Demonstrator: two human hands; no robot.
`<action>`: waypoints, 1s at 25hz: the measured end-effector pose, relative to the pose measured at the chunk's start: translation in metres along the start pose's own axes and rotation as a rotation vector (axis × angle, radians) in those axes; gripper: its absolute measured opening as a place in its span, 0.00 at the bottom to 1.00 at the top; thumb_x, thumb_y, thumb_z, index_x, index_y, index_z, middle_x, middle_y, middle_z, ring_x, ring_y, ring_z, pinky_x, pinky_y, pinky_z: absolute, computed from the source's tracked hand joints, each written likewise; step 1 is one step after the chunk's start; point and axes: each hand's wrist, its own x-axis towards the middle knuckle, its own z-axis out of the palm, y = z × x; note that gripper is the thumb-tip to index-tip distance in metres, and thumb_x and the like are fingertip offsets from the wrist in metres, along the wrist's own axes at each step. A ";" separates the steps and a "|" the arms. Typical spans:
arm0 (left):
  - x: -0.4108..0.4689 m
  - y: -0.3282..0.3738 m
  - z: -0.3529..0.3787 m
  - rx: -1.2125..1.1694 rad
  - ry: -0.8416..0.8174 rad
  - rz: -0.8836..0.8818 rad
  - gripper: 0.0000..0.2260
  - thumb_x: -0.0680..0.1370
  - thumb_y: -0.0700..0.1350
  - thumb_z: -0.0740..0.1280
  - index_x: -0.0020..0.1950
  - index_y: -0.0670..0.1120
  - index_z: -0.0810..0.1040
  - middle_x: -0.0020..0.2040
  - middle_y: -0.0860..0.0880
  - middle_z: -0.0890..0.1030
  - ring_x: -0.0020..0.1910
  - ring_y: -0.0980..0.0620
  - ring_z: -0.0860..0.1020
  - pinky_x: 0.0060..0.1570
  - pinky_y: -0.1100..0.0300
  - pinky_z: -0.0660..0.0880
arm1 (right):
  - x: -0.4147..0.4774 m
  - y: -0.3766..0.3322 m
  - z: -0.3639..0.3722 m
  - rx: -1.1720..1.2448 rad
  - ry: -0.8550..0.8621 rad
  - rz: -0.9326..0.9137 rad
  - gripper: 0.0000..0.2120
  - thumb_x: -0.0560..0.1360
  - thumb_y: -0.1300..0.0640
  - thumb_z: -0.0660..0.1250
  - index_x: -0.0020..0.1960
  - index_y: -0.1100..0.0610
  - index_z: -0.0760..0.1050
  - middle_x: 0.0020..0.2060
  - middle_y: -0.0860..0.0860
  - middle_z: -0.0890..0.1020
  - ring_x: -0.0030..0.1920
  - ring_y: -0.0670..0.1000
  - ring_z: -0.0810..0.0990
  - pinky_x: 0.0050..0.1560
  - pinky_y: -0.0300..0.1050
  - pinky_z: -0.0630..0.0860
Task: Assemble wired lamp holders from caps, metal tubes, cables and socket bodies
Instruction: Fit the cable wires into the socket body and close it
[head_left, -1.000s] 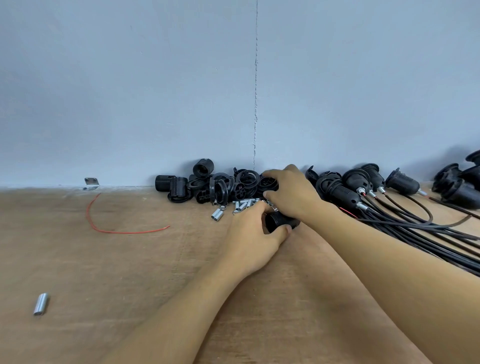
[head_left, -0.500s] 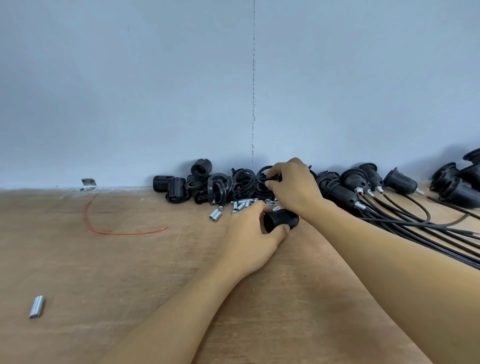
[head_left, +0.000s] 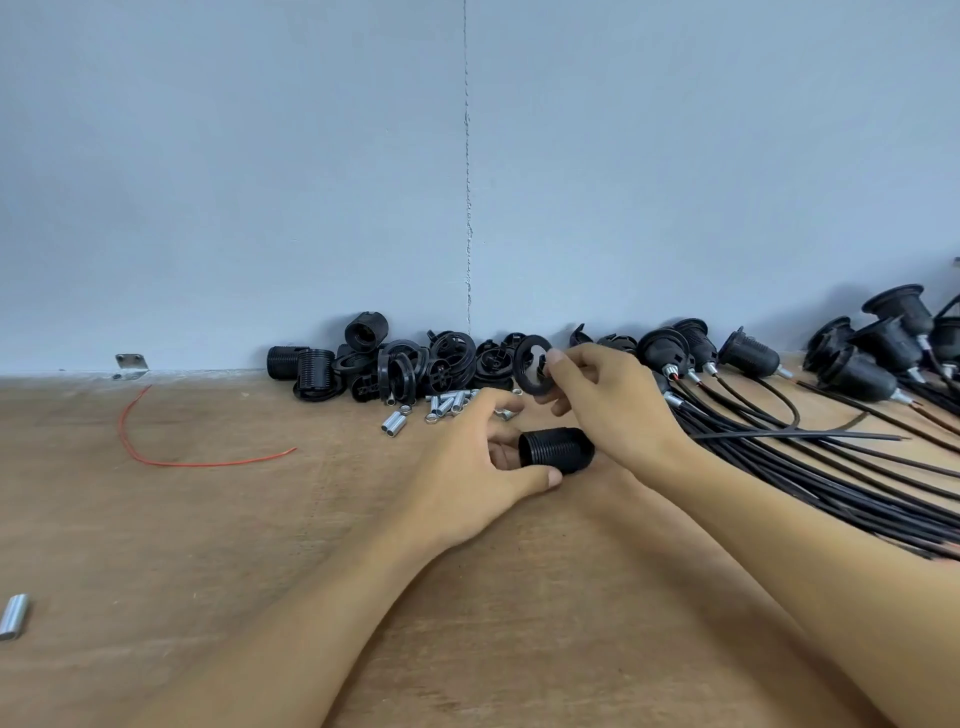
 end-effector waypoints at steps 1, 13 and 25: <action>-0.001 0.001 0.000 -0.004 0.029 0.002 0.27 0.66 0.55 0.81 0.60 0.60 0.73 0.47 0.60 0.85 0.37 0.64 0.79 0.41 0.72 0.72 | -0.008 0.001 -0.004 0.031 -0.022 0.006 0.11 0.81 0.47 0.63 0.46 0.49 0.81 0.37 0.44 0.86 0.38 0.41 0.84 0.44 0.40 0.77; -0.001 0.006 0.001 -0.112 0.176 -0.065 0.21 0.65 0.69 0.70 0.54 0.62 0.79 0.47 0.61 0.86 0.45 0.63 0.84 0.50 0.61 0.79 | -0.045 0.019 -0.009 -0.108 -0.232 -0.288 0.09 0.82 0.47 0.62 0.59 0.42 0.79 0.48 0.36 0.84 0.52 0.36 0.81 0.51 0.35 0.75; 0.008 0.000 -0.001 -0.547 0.294 -0.181 0.14 0.73 0.48 0.75 0.57 0.46 0.80 0.46 0.48 0.88 0.47 0.46 0.87 0.57 0.43 0.81 | -0.028 0.024 -0.033 -0.040 -0.574 -0.162 0.18 0.72 0.53 0.75 0.59 0.40 0.76 0.54 0.42 0.83 0.55 0.39 0.79 0.53 0.27 0.70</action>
